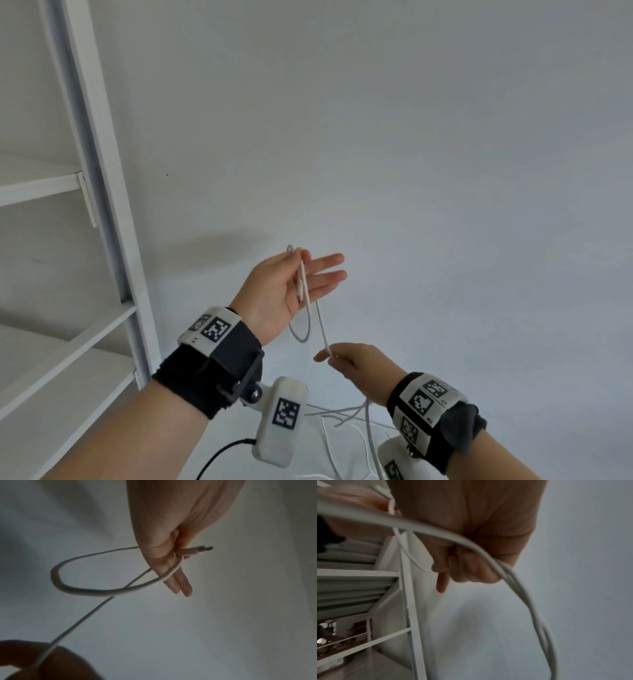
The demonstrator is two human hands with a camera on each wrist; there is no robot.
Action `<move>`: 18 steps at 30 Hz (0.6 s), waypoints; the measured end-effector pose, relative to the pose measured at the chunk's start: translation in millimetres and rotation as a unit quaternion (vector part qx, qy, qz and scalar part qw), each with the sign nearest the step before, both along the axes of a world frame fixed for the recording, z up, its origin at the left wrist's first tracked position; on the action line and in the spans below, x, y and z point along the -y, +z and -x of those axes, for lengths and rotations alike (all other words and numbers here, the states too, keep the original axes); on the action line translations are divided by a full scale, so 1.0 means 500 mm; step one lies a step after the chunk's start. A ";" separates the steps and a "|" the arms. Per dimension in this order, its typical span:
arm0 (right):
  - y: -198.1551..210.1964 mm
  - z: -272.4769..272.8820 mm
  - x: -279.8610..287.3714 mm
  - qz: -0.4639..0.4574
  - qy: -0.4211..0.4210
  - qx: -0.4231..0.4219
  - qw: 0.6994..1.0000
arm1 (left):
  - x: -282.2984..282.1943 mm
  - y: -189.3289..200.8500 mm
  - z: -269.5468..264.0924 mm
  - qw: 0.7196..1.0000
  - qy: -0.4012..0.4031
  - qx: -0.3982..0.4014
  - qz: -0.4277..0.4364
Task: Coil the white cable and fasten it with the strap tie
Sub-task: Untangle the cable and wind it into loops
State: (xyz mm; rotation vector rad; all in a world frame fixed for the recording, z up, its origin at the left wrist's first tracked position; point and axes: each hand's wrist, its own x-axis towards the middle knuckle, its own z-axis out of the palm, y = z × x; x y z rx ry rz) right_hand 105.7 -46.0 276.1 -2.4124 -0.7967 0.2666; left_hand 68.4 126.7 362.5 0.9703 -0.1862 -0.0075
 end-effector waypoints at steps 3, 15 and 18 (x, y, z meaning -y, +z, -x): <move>-0.040 -0.012 0.024 0.032 -0.022 0.007 0.999 | -0.018 0.033 -0.005 0.999 0.011 0.042 0.011; -0.046 -0.025 0.075 -0.288 -0.149 -0.061 0.944 | -0.030 0.019 -0.009 0.988 0.086 0.040 -0.120; -0.002 -0.013 0.052 -0.381 -0.149 -0.054 0.911 | -0.020 0.001 -0.010 0.984 0.086 0.026 -0.154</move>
